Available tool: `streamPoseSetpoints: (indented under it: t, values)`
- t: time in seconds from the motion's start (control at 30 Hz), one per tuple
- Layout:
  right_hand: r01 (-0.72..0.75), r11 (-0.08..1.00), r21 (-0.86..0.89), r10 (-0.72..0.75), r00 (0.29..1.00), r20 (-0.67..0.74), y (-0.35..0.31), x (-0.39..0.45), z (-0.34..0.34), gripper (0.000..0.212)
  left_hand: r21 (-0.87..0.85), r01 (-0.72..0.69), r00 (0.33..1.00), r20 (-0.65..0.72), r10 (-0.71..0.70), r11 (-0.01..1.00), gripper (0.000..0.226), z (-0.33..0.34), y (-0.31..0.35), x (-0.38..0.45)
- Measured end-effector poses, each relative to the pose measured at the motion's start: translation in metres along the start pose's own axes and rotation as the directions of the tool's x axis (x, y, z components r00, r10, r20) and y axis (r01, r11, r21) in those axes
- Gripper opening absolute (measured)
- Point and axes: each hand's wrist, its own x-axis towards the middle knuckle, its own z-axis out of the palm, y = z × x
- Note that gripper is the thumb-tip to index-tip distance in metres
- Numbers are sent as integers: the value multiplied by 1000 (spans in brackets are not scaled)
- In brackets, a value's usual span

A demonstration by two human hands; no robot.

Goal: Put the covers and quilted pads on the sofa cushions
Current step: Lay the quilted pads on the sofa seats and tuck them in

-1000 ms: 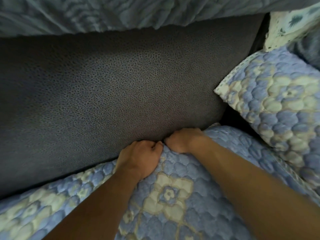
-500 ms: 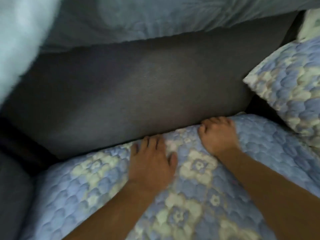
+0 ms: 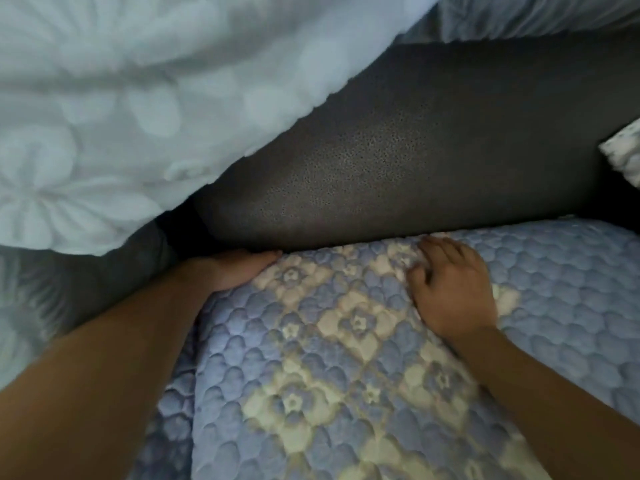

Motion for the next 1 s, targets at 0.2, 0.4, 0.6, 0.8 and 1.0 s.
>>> streamPoseSetpoints:
  t: [0.2, 0.4, 0.6, 0.8, 1.0]
  values:
    - [1, 1000, -1, -2, 999, -38, -2, 0, 0, 47, 122, -64, 998, 15, 63, 990, 59, 3, 22, -9]
    - [-34, 999, 5, 34, 999, -24, -5, 0, -3, 49, 583, 183, 980, -39, -197, 791, 55, 15, 75, -16]
    - [-53, 997, -51, 55, 998, 32, -11, 6, -10, 45, 536, -393, 818, -167, 551, 747, 58, 107, 89, -92]
    - [-63, 998, -33, 62, 998, -24, -8, 8, 1, 39, 577, -380, 750, -265, 605, 723, 67, 138, 80, -70]
    - [-120, 991, -63, 127, 984, 121, -16, 11, -10, 46, 560, -415, 701, -305, 644, 717, 66, 143, 75, -61]
